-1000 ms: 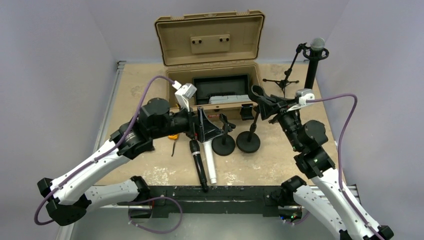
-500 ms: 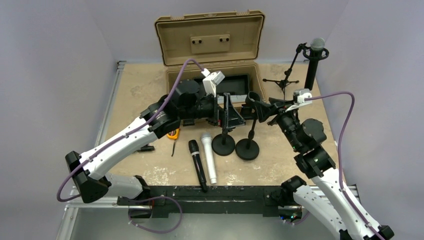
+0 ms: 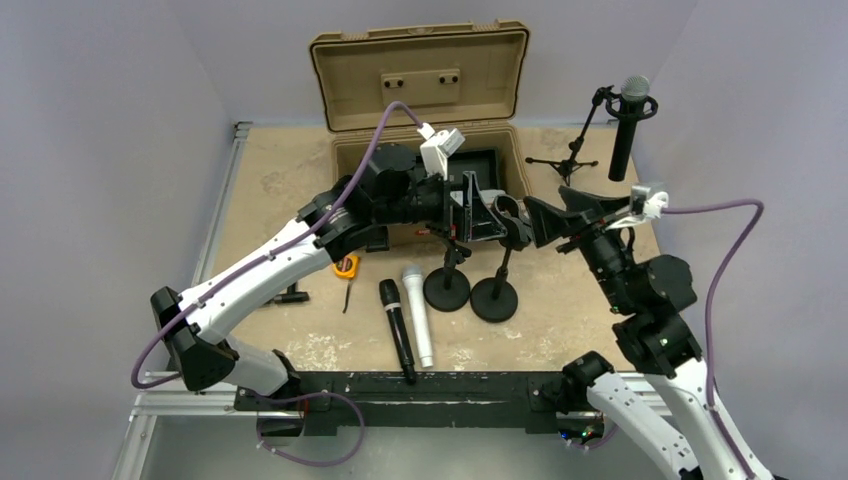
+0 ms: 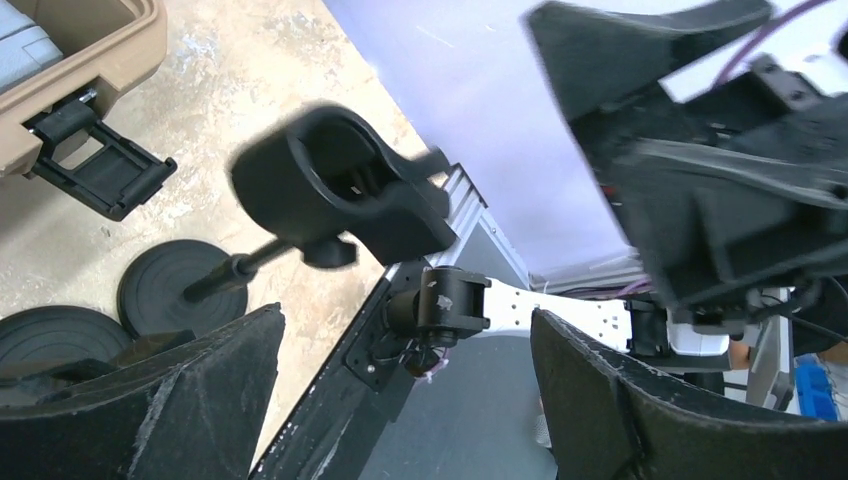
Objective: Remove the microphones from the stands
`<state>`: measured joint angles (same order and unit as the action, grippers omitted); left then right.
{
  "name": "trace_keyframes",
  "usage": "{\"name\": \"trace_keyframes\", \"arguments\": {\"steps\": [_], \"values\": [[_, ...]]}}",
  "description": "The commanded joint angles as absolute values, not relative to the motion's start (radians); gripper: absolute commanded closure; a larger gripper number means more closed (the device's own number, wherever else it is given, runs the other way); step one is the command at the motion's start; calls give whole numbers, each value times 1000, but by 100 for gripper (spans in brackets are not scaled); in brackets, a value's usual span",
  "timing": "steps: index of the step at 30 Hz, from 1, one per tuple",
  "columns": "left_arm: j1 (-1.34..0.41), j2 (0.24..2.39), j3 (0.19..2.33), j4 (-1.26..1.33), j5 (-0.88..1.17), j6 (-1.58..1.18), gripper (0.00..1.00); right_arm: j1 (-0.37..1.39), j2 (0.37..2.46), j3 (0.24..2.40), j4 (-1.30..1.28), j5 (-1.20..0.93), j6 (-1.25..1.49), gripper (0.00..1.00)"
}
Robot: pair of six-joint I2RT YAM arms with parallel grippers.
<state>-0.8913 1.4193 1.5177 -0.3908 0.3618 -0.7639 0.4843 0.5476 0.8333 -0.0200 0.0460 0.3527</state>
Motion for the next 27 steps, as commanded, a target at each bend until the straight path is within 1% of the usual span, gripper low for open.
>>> {"name": "trace_keyframes", "arguments": {"steps": [1,7,10,13,15,19,20,22,25,27], "values": [[-890,1468,1576,-398,394,-752,10,486,492,936,-70,100,388,22],[-888,1556,1646,-429,366,-741,16,486,408,984,-101,163,400,22],[-888,1590,1656,-404,376,-766,18,486,378,988,-109,172,402,22],[-890,1618,1655,-386,392,-785,22,485,359,983,-119,183,399,23],[-890,1632,1654,-383,397,-788,27,485,348,976,-120,187,397,22],[-891,1647,1647,-358,409,-802,40,485,338,965,-120,186,392,23],[-892,1649,1641,-349,413,-804,40,486,337,962,-119,186,389,23],[-892,1654,1637,-343,422,-808,40,486,336,958,-118,188,384,23],[-892,1647,1630,-321,437,-807,27,486,331,952,-119,190,376,23],[-893,1636,1622,-301,443,-809,23,485,326,947,-117,193,372,22]]}}
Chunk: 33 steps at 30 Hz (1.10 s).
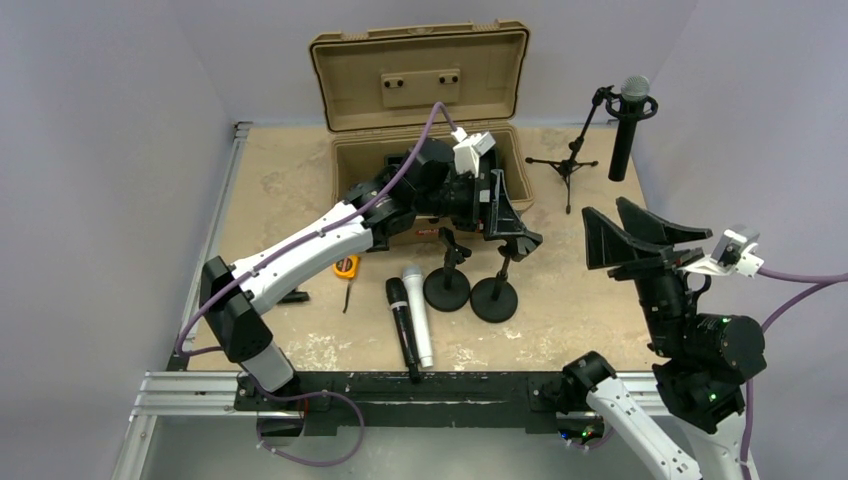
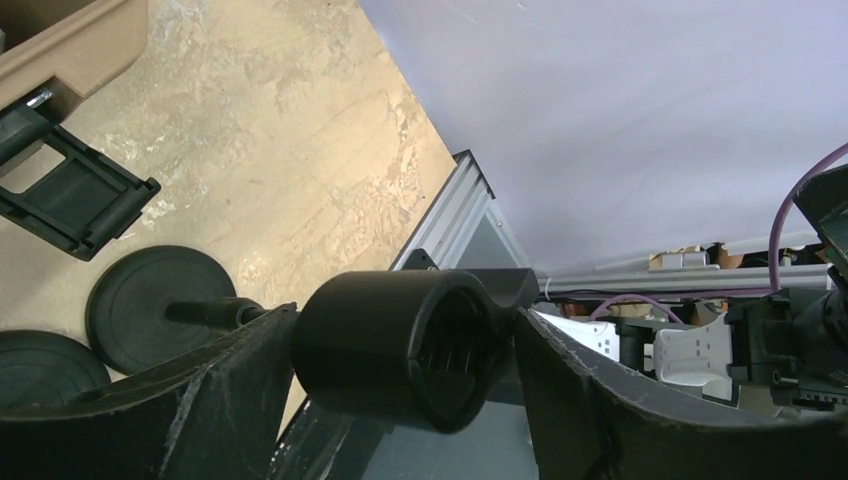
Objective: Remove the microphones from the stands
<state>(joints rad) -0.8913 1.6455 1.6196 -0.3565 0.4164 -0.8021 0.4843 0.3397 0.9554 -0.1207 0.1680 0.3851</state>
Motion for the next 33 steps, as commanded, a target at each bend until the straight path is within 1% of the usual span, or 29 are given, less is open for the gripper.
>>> {"name": "trace_keyframes", "arguments": {"steps": [1,4,8,11,16,18,19,23,26,33], "values": [[-894,1628,1621,-297,442,-808,22,486,324,944,-117,196,373,23],[-895,1610,1617,-289,433,-812,22,486,319,935,-114,193,374,22],[-896,1623,1631,-299,423,-815,38,486,323,931,-110,189,374,22],[-900,1645,1628,-300,430,-820,44,485,324,930,-108,189,376,22],[-917,1663,1602,-301,412,-808,64,486,318,924,-105,192,377,22],[-929,1667,1586,-314,388,-788,71,486,315,919,-101,192,379,22],[-934,1670,1568,-319,378,-779,73,486,315,917,-99,192,379,23],[-944,1671,1495,-329,326,-748,89,486,317,916,-98,193,380,22],[-944,1665,1435,-338,276,-722,99,486,314,912,-97,193,382,22],[-945,1645,1350,-401,176,-643,100,486,317,905,-91,193,383,22]]}}
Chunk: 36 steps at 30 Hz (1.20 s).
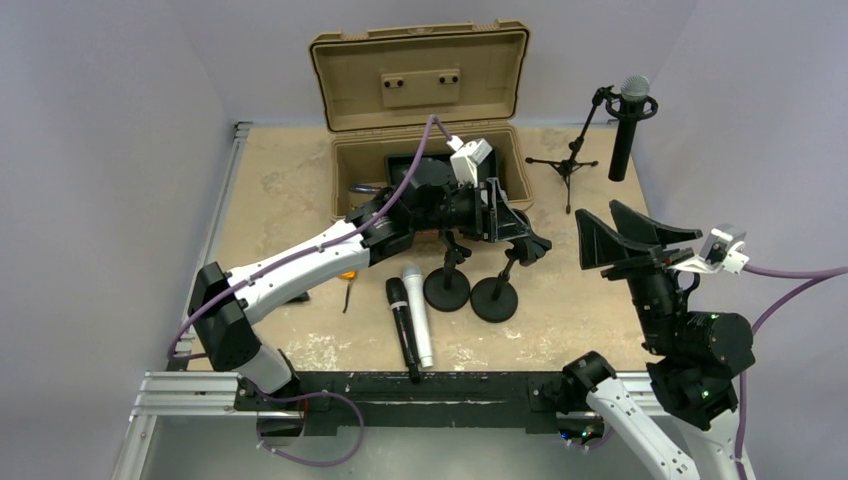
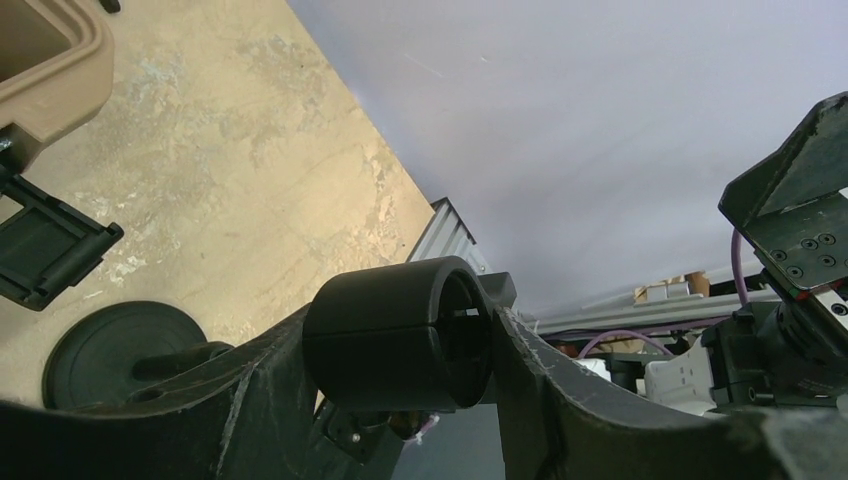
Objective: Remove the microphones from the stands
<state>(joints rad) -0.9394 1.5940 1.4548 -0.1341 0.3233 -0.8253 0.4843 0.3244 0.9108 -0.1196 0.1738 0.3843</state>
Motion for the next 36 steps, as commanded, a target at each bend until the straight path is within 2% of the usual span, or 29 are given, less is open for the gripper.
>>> {"name": "trace_keyframes", "arguments": {"steps": [1,14,36], "values": [[-946,1643,1343,-407,170,-633,100,486,317,904,-89,193,383,22],[-946,1614,1278,-472,55,-566,100,486,336,896,-87,191,384,22],[-946,1682,1247,-470,27,-521,100,486,341,876,-78,195,390,22]]}}
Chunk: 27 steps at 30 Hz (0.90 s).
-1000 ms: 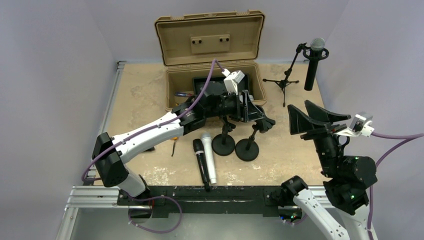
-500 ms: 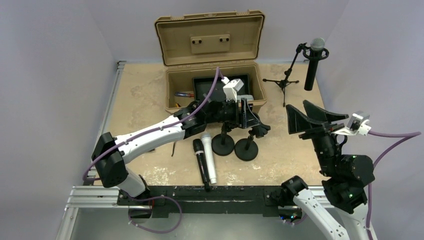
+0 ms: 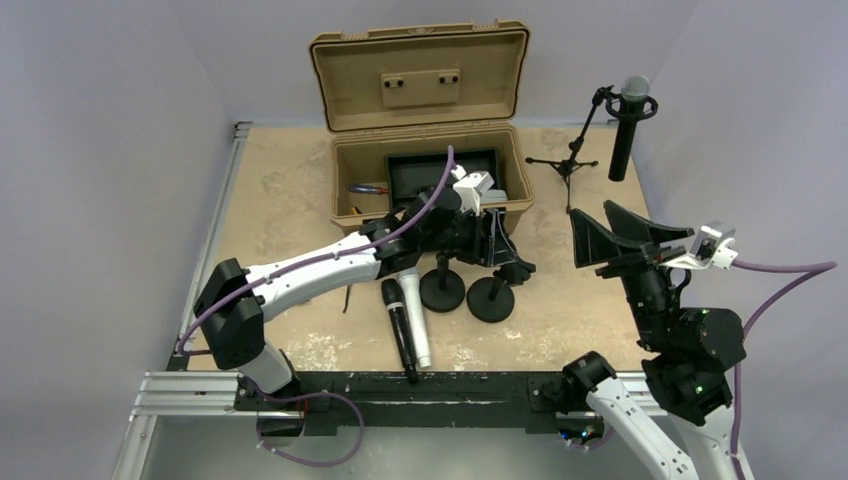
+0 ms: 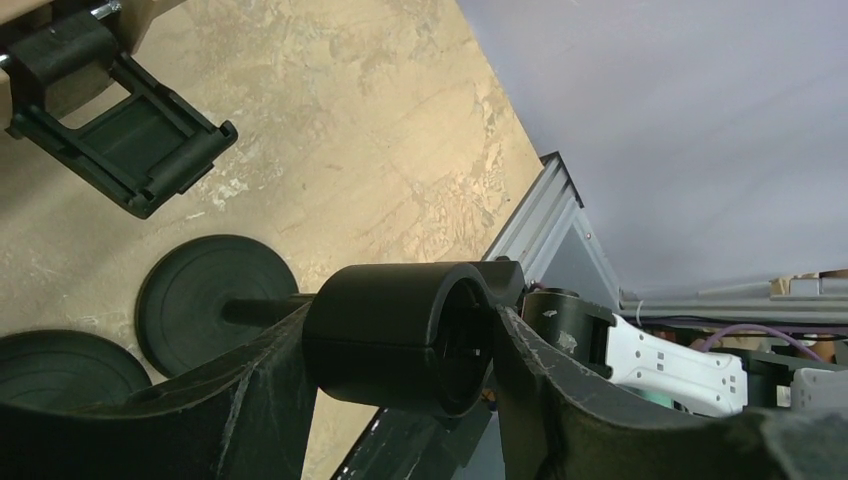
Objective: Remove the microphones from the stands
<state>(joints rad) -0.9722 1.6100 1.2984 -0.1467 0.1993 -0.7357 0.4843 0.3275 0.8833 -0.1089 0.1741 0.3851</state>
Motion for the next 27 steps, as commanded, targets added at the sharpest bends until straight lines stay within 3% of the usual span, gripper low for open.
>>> {"name": "trace_keyframes", "arguments": {"steps": [1,11,27], "values": [[-947,1683,1268,-472,43,-522,100,486,344,876,-78,194,388,22],[-1023,1815,1661,-489,307,-579,100,486,310,948,-65,201,402,23],[-1132,2196,2176,-393,477,-817,100,486,318,1154,-63,270,353,21]]}}
